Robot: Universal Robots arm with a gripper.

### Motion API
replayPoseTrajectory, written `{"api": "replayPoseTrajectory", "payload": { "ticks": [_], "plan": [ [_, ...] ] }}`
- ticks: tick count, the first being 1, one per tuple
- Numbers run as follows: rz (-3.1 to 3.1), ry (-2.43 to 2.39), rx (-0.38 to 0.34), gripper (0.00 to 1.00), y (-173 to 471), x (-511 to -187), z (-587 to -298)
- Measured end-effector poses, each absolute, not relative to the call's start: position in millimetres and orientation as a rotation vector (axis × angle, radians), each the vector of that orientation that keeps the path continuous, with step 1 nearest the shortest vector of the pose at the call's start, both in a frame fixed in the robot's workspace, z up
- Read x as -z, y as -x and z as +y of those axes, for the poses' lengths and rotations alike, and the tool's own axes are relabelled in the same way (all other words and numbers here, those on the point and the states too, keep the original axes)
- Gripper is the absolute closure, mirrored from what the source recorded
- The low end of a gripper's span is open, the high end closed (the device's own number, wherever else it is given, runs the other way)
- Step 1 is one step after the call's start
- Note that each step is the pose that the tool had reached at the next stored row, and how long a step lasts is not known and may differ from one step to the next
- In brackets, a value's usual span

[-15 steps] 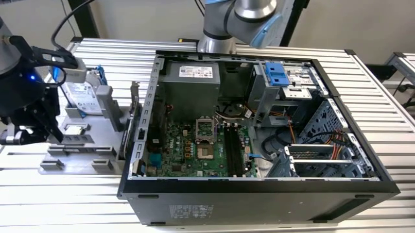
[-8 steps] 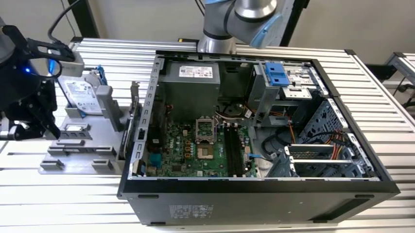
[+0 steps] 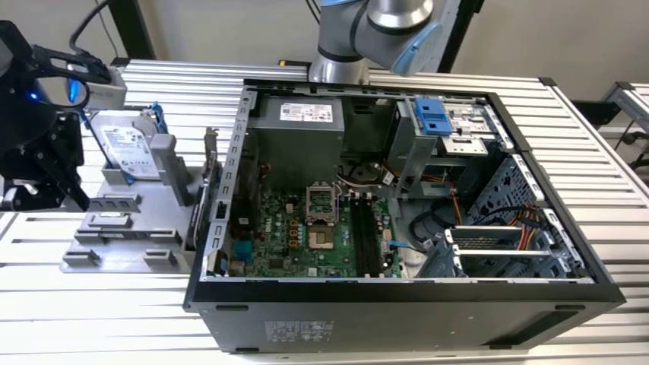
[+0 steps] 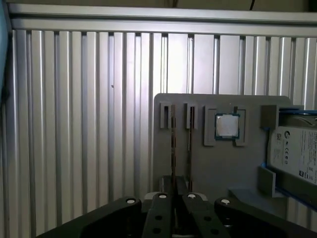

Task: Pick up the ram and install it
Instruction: 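Pick up the ram and move it above insertion slot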

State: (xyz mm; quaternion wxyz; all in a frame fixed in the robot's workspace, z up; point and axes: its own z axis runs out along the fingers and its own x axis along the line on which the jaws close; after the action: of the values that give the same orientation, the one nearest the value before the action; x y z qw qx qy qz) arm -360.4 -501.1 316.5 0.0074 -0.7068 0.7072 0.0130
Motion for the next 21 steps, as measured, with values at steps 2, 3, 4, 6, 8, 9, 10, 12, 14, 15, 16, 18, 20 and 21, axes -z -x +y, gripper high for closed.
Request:
{"api": "replayPoseTrajectory", "payload": {
  "ticks": [2,3,4,6,8,9,10,12,14,15,16,18,20,21],
  "plan": [
    [2.211,2.210,-0.041,1.00,360.4,-319.7,-501.1],
    [2.211,2.210,-0.041,1.00,360.4,-321.6,-501.1],
    [2.211,2.210,-0.041,1.00,360.4,-323.3,-501.1],
    [2.211,2.210,-0.041,1.00,360.4,-326.8,-501.1],
    [2.211,2.210,-0.041,1.00,360.4,-330.5,-501.1],
    [2.211,2.210,-0.041,1.00,360.4,-332.3,-501.1],
    [2.211,2.210,-0.041,1.00,360.4,-334.1,-501.1],
    [2.211,2.210,-0.041,1.00,360.4,-337.7,-501.1],
    [2.211,2.210,-0.041,1.00,360.4,-340.9,-501.1],
    [2.211,2.210,-0.041,1.00,360.4,-342.7,-501.1],
    [2.211,2.210,-0.041,1.00,360.4,-344.3,-501.1],
    [2.211,2.210,-0.041,1.00,360.3,-347.5,-501.1],
    [2.211,2.210,-0.041,1.00,360.4,-350.6,-501.1],
    [2.211,2.210,-0.041,1.00,360.4,-352.4,-501.1]
  ]
}}
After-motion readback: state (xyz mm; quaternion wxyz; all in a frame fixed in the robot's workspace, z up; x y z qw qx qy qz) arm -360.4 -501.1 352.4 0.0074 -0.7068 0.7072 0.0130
